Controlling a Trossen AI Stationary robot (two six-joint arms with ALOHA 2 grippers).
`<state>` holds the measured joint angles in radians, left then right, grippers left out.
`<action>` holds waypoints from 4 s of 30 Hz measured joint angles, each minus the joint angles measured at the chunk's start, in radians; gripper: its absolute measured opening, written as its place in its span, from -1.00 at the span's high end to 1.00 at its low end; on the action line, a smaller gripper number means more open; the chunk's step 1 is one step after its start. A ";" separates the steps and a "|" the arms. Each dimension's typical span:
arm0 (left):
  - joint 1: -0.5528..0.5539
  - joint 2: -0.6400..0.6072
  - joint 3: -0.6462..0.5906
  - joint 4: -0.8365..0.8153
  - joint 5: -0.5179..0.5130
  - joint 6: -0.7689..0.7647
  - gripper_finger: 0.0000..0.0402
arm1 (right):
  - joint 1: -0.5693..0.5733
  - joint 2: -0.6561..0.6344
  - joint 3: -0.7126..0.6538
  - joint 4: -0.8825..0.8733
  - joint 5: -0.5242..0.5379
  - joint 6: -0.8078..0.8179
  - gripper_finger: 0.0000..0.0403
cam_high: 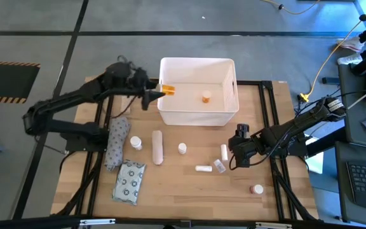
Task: Pick & place medical supplies in basket/bin
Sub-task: Put the orange pill bottle into the white bin, then put the pink pill bottle into the white bin
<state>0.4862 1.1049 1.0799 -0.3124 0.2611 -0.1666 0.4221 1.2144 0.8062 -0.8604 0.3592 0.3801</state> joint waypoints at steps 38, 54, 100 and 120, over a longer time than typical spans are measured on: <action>0.082 1.044 0.718 -0.594 -0.219 0.296 -0.06 | 0.000 0.000 0.000 0.040 0.000 -0.052 -0.55; 0.103 1.054 0.718 -0.592 -0.250 0.303 -0.06 | 0.000 0.000 0.000 0.040 0.000 -0.052 -0.55; 0.097 0.982 0.718 -0.593 -0.236 0.258 -0.41 | 0.000 0.000 0.000 0.041 -0.001 -0.049 -0.55; 0.084 0.303 0.264 -0.045 0.180 0.394 -0.40 | -0.001 0.000 0.006 0.093 -0.091 0.240 -0.55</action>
<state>0.5697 1.4077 1.3441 -0.3575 0.4416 0.2273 0.4213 1.2144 0.8119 -0.7673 0.2683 0.6199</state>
